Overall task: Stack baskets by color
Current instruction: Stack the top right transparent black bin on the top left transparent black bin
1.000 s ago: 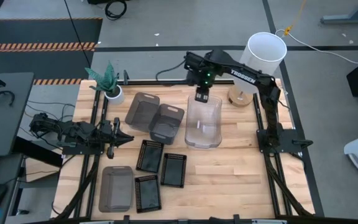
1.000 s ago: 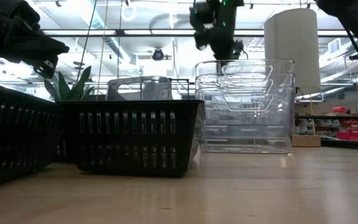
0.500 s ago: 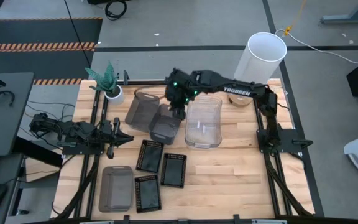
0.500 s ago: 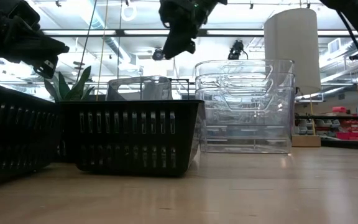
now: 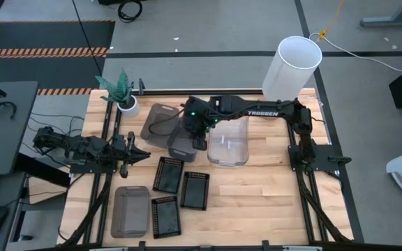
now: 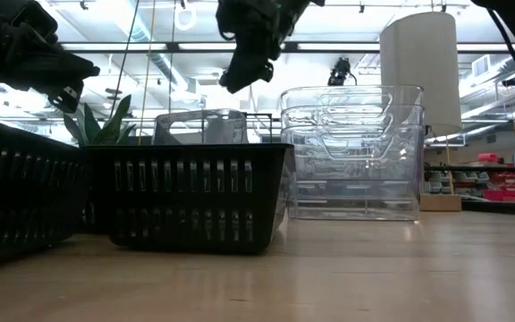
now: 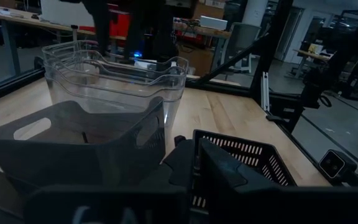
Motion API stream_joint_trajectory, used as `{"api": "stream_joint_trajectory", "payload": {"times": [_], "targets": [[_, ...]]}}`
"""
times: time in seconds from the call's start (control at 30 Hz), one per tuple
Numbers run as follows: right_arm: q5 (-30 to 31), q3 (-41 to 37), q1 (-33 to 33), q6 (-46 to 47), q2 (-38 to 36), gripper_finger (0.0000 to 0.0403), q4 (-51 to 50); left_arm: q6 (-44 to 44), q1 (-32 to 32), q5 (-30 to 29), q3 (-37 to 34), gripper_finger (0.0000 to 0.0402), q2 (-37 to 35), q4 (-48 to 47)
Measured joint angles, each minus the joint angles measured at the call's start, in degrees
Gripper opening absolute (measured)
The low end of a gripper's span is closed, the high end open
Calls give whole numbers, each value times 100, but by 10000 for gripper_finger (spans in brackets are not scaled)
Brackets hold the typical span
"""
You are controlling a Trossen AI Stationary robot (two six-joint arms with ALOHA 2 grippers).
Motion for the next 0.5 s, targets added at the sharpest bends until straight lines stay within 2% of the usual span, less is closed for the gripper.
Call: {"api": "stream_joint_trajectory", "payload": {"times": [0.2,0.33,0.5], "targets": [[191,9,76,-465,-40,126,890,0,0,0,0,31,-2,1],[373,7,297,-635,-68,125,863,1,1,0,0,36,-2,0],[967,7,646,-750,-90,125,858,1,1,0,0,31,-1,2]]}}
